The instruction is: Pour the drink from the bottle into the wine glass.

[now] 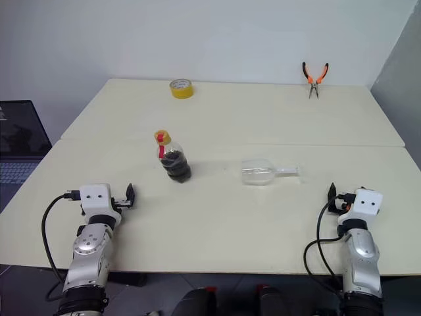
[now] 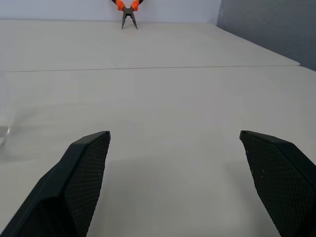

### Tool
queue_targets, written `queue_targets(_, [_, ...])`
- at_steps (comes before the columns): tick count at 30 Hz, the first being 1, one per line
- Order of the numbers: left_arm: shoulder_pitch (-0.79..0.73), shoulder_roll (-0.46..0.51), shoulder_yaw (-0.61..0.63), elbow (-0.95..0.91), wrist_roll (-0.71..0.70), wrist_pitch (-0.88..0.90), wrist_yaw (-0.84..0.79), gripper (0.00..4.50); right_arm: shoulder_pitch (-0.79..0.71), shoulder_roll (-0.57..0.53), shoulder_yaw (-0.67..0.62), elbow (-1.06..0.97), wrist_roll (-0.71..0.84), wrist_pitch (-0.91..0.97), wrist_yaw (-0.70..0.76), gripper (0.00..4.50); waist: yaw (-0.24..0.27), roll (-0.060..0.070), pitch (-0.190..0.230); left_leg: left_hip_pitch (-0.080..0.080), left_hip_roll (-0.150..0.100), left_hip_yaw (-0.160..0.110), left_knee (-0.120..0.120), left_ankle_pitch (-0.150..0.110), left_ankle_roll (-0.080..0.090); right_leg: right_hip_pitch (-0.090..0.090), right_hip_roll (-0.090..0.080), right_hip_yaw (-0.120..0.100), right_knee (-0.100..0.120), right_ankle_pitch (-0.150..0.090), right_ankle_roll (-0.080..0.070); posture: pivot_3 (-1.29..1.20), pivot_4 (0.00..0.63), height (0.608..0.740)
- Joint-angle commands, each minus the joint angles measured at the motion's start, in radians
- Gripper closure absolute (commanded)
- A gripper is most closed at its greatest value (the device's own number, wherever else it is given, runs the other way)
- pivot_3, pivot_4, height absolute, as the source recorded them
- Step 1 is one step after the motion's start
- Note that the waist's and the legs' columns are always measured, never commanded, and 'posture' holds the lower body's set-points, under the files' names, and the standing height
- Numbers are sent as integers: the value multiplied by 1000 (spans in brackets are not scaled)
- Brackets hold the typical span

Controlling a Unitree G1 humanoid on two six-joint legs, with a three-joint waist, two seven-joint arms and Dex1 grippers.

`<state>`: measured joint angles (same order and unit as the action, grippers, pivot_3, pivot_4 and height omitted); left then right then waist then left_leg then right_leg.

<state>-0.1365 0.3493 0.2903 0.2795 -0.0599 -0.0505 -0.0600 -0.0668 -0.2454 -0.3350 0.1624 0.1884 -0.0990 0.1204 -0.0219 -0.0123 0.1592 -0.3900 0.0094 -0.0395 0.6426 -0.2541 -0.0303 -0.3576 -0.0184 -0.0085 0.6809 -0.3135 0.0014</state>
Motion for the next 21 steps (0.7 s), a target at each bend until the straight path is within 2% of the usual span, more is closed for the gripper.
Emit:
queue_targets(1, [6, 13, 0, -28, 2, -10, -11, 33, -4, -4, -14, -38, 19, -19, 4, 0, 0, 0, 0, 0, 1, 1, 0, 0, 0, -1, 0, 1, 0, 0, 0, 0, 150, 740])
queue_targets(13, [1, 12, -5, -26, 8, -11, -19, 33, -1, 0, -10, -42, 21, -13, 7, 0, 0, 0, 0, 0, 1, 2, 0, 0, 0, -1, 0, 1, 0, 0, 0, 0, 150, 740])
queue_targets(21, [2, 10, -6, -28, 11, -11, -20, 33, 3, -1, -3, -50, 14, -5, 9, 0, 5, 0, 0, 0, 1, 12, -2, 0, 0, -6, 1, 12, 1, 1, 2, 0, 150, 740])
